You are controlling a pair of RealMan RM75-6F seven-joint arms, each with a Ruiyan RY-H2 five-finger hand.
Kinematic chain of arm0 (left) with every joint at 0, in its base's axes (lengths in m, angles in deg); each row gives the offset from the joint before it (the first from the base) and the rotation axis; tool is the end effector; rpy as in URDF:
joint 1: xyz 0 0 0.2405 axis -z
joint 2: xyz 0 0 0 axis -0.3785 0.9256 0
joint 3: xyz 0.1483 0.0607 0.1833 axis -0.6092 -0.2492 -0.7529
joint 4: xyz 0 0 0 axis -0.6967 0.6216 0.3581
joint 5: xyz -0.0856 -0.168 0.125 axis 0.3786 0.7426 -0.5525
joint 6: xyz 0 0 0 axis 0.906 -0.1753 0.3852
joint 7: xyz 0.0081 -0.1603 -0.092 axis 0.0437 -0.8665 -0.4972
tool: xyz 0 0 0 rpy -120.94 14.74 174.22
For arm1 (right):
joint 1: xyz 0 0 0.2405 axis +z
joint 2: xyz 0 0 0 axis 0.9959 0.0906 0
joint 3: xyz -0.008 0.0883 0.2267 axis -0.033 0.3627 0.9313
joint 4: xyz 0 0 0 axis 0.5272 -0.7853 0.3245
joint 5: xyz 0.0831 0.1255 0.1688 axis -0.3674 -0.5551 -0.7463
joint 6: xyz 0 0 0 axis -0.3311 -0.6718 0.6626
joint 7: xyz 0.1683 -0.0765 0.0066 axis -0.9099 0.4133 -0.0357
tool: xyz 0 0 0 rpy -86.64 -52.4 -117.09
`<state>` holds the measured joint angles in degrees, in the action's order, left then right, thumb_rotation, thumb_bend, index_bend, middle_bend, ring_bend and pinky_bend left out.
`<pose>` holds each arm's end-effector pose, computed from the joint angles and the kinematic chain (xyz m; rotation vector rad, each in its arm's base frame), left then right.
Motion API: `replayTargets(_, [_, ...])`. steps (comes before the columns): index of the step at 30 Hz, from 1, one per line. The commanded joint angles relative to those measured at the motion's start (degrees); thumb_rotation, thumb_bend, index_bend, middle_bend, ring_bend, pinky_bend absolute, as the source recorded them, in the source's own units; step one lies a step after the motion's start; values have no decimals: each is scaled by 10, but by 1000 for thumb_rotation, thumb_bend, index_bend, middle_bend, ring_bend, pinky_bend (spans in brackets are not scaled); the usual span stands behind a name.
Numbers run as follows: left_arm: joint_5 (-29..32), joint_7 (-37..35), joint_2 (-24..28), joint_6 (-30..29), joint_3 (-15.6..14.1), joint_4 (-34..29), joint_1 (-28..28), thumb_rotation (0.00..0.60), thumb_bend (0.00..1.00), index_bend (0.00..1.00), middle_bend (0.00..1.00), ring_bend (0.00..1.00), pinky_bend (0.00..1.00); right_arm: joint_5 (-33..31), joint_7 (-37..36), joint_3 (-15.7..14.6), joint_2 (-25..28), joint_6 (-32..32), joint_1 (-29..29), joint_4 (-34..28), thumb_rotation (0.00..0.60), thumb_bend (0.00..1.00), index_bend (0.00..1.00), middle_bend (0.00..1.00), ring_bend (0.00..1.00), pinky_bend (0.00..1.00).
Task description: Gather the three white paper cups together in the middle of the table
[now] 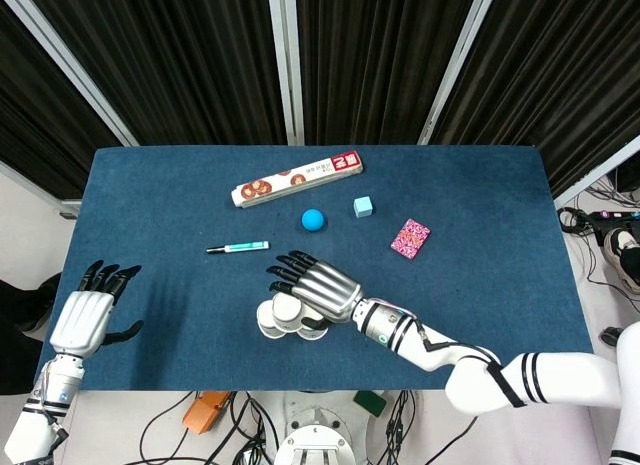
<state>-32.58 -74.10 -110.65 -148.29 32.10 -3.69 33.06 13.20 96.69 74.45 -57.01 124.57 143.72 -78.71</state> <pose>-0.2794 0.2337 0.0768 -1.5597 -0.9608 -0.8720 0.0311 -0.3064 -0.0469 2.4242 -0.7746 1.1147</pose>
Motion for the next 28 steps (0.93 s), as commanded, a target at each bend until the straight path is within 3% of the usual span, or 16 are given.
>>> replayTargets(1, [0,0,0,1,0,0,0,600,216,127,223,123,0,3,-1,-2,4,4,-1,-3,600,445,241,158,46,121])
replayTargets(5, [2,-5,2,1,2,3,-2,600,216,127,223,123,0,19,-16,-3,24,31,-18,-20,600,444,203,158,46,121])
replayTargets(8, [4,-16,5,-6,6,9,-5,600,216,127,222,122,0,51,-24,-16,65,85,-60,-40,600,444,188,157,46,121])
replayTargets(15, [10,-58,13,-46,22,45,-24,600,216,127,214,119,0,128,-14,-98,176,303,-240,-47,600,407,71,146,23,87])
replayTargets(17, [11,-68,14,-59,24,54,-32,600,208,127,200,114,0,147,-44,-120,194,359,-291,-36,600,385,16,106,3,63])
replayTargets(22, [9,-88,15,-95,26,78,-55,600,199,127,179,103,0,175,-142,-171,209,484,-419,34,600,382,0,57,0,31])
replayTargets(28, [10,-89,18,-113,17,80,-79,600,200,127,176,101,0,181,-236,-199,201,520,-495,96,600,382,0,55,0,19])
